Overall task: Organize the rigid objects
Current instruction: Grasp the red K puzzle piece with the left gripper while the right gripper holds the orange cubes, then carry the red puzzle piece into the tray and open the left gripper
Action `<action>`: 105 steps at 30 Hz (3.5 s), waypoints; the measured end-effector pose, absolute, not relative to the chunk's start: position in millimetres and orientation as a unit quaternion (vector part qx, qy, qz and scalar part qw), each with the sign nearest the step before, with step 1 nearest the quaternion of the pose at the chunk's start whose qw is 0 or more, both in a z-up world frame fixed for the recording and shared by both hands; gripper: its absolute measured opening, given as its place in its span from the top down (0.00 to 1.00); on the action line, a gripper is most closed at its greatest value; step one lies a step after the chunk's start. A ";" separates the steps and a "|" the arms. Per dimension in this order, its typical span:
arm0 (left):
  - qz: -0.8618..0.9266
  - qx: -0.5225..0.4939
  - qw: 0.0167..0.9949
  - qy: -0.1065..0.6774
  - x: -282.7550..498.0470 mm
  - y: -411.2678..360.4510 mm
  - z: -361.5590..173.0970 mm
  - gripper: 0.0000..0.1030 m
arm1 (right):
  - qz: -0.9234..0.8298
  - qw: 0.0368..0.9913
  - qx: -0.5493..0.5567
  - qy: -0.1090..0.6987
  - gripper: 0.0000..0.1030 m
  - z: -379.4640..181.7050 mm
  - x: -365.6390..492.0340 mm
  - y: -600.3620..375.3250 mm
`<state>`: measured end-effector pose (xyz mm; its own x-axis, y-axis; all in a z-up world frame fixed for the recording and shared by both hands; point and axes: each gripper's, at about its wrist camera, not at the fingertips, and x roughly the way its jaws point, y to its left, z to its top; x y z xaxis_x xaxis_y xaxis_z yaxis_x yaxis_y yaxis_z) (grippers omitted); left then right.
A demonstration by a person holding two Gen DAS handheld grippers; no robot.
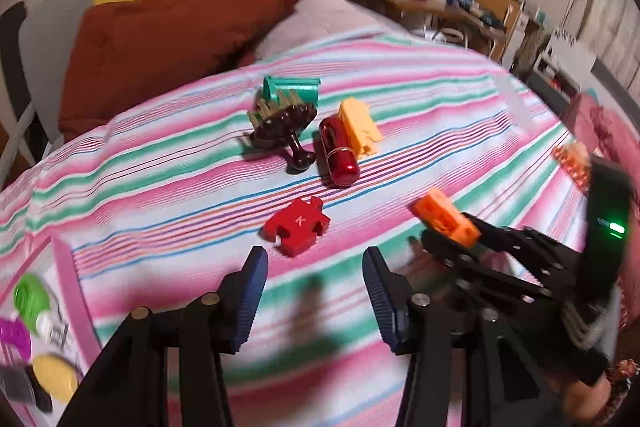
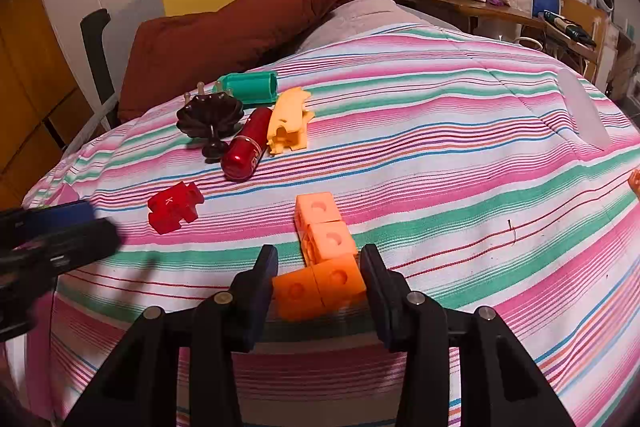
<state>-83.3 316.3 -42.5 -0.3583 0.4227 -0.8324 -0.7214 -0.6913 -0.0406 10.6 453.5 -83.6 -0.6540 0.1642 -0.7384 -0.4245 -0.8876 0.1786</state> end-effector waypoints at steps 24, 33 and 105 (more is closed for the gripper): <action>0.801 -0.425 0.368 0.206 -100.1 336.6 -80.3 0.52 | 0.897 0.170 -0.375 0.162 0.58 -85.9 11.4 449.8; 0.808 -0.443 0.354 0.163 -96.8 326.5 -79.7 0.52 | 0.897 0.171 -0.374 0.159 0.58 -85.8 11.6 449.0; 0.895 -0.431 0.114 -0.026 -59.1 4.2 -57.3 0.52 | 0.900 0.190 -0.375 0.116 0.59 -74.5 18.4 434.0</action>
<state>-59.1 4.2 -57.3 -0.6028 0.2267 -0.7650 -0.1823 -0.9726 -0.1445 18.4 434.0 -74.5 -0.6463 0.2547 -0.7193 -0.4283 -0.9012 0.0657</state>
